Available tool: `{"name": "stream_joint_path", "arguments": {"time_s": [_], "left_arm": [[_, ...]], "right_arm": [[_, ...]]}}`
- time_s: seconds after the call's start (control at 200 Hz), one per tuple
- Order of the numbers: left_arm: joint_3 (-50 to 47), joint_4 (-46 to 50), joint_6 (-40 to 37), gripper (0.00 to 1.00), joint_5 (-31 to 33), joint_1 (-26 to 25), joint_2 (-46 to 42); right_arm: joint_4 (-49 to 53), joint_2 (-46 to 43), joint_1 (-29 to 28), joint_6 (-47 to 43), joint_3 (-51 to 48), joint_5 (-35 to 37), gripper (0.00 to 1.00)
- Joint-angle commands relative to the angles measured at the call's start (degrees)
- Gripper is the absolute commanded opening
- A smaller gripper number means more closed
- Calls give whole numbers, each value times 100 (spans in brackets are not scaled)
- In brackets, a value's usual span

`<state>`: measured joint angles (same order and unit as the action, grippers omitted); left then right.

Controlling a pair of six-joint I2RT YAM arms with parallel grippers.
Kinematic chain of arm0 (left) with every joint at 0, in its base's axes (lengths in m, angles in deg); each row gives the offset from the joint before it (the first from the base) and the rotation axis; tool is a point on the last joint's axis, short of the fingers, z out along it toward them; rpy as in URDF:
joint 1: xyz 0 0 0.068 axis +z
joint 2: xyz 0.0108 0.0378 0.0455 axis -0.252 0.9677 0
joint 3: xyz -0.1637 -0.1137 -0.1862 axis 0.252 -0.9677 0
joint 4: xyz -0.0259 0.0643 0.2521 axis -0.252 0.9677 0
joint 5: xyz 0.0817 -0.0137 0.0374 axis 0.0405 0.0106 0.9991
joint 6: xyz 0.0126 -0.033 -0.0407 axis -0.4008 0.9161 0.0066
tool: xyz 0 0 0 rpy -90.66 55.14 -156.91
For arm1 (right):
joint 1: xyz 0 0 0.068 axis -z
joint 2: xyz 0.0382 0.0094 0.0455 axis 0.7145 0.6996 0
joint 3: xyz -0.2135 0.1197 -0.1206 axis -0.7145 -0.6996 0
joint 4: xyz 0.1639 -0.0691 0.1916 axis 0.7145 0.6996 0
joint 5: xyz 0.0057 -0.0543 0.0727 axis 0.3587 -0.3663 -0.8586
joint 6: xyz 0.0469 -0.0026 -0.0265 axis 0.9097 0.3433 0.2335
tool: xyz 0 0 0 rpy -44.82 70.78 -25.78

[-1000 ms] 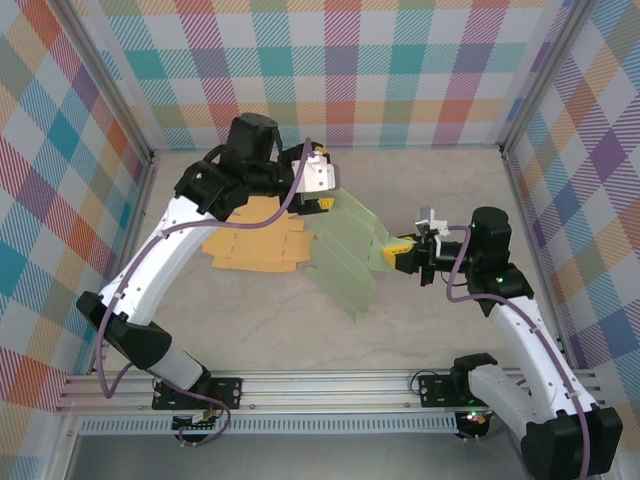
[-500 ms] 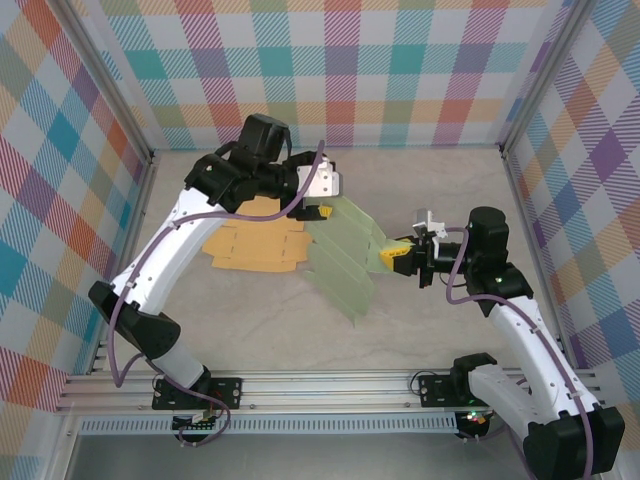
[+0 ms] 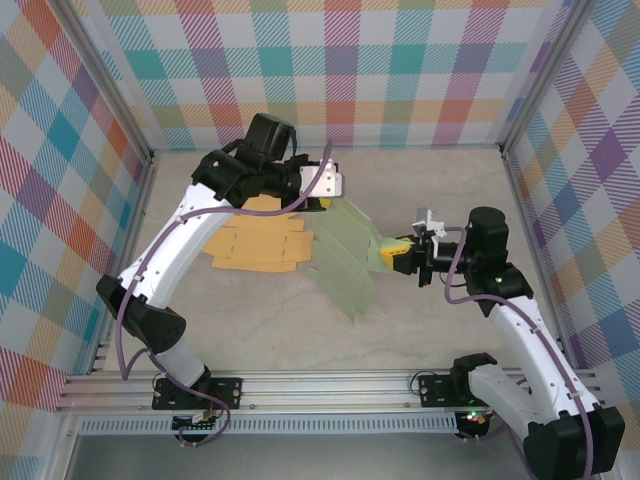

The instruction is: Fold the paper box

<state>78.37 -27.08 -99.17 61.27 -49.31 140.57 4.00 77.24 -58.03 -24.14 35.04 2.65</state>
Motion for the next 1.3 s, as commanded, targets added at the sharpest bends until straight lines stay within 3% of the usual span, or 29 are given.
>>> {"name": "stream_joint_path", "arguments": {"time_s": [0.0, 0.11, 0.29, 0.33, 0.425, 0.58, 0.805, 1.04, 1.295], "left_arm": [[-298, -76, 12, 31, 149, -48, -132], [-648, -369, 46, 25, 283, -83, -250], [-1210, -1025, 279, 6, 666, -144, -384], [-1277, -1187, 425, 0, 863, -165, -381], [-1243, -1251, 778, 0, 1238, -221, -279], [-1383, -1408, 1222, 0, 1943, -399, -85], [-1552, -1969, 1893, 0, 2949, -680, 492], [-1408, -2432, 2450, 0, 3699, -909, 1171], [-2029, -3497, 2424, 0, 4416, -1188, 1331]], "right_arm": [[-127, -6, -34, -192, 30, 114, 0], [-244, 56, -34, -125, -78, 282, 0], [-407, 146, -32, 71, -319, 890, 0], [-435, 146, -32, 159, -382, 1171, 0], [-481, 116, -32, 379, -547, 2069, 4], [-385, -42, -32, 975, -661, 3156, 52], [581, -279, -32, 1792, -145, 4595, 86], [2030, 113, -23, 2593, 811, 6001, 91], [2283, 213, -23, 3052, 1194, 6021, 90]]}}
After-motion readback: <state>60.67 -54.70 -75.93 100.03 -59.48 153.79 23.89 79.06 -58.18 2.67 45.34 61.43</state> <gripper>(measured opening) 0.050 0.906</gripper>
